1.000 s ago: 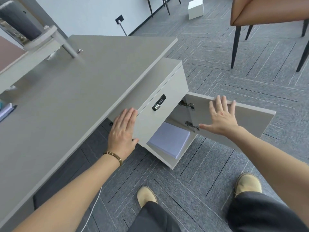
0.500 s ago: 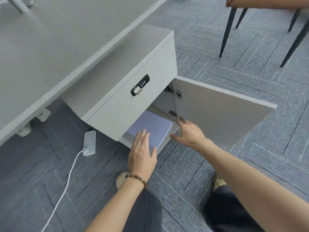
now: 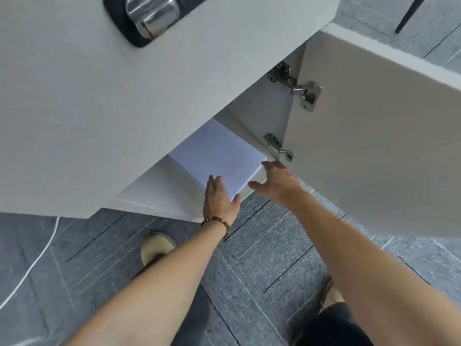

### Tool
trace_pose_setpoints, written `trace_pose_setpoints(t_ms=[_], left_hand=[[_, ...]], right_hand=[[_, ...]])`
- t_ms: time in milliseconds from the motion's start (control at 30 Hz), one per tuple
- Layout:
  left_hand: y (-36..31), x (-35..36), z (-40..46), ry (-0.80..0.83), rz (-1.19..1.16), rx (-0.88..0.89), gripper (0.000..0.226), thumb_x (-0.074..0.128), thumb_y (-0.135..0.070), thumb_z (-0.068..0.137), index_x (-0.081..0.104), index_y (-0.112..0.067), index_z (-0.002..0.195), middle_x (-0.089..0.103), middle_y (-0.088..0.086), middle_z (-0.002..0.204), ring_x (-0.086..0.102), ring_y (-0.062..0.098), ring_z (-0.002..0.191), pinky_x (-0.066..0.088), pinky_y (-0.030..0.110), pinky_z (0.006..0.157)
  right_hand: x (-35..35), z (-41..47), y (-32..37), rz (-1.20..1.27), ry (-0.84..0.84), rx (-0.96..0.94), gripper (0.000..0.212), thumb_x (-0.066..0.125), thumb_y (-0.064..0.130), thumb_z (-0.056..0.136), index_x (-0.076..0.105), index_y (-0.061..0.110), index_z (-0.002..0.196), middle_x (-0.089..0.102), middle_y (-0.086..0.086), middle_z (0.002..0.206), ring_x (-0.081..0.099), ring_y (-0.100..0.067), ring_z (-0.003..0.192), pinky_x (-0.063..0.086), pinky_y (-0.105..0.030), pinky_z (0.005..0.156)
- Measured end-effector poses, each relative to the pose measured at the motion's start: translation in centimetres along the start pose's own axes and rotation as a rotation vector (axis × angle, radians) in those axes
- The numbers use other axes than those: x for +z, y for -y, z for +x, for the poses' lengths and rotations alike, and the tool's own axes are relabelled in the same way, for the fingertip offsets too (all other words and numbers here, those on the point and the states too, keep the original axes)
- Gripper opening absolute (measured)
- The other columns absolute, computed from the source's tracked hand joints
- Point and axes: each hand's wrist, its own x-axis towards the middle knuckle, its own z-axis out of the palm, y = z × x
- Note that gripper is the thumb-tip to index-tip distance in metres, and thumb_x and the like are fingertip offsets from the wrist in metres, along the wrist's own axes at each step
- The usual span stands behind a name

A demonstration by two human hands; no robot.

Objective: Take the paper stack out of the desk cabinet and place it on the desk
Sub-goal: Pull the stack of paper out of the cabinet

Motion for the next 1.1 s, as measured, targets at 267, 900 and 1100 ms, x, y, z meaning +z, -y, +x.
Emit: trace_pose_setpoints(t_ms=[267, 900, 1100], left_hand=[[2.6, 3.3, 4.7, -0.011, -0.141, -0.252, 0.088, 0.07, -0.034, 0.085, 0.022, -0.002, 0.152, 0.023, 0.019, 0.16, 0.021, 0.03, 0.149, 0.031, 0.043, 0.113], [2.9, 5.0, 7.0, -0.104, -0.396, -0.598, 0.103, 0.082, -0.033, 0.073, 0.024, 0.001, 0.151, 0.037, 0.02, 0.153, 0.037, 0.034, 0.142, 0.036, 0.042, 0.113], [2.3, 5.8, 3.6, -0.039, -0.35, -0.62, 0.099, 0.076, -0.028, 0.078, 0.018, 0.001, 0.153, 0.029, 0.024, 0.155, 0.032, 0.034, 0.143, 0.036, 0.037, 0.113]], right_hand=[[2.6, 7.7, -1.1, -0.097, 0.032, -0.073, 0.086, 0.06, 0.055, 0.087, 0.025, 0.012, 0.153, 0.026, -0.018, 0.16, 0.033, -0.039, 0.144, 0.034, -0.048, 0.114], [4.7, 12.5, -1.0, 0.056, 0.036, -0.073, 0.103, 0.065, 0.055, 0.08, 0.014, 0.008, 0.157, 0.027, -0.016, 0.157, 0.027, -0.037, 0.143, 0.037, -0.046, 0.11], [5.7, 8.9, -3.5, 0.054, 0.072, -0.072, 0.096, 0.064, 0.053, 0.082, 0.021, 0.008, 0.155, 0.031, -0.014, 0.153, 0.03, -0.035, 0.138, 0.041, -0.046, 0.107]])
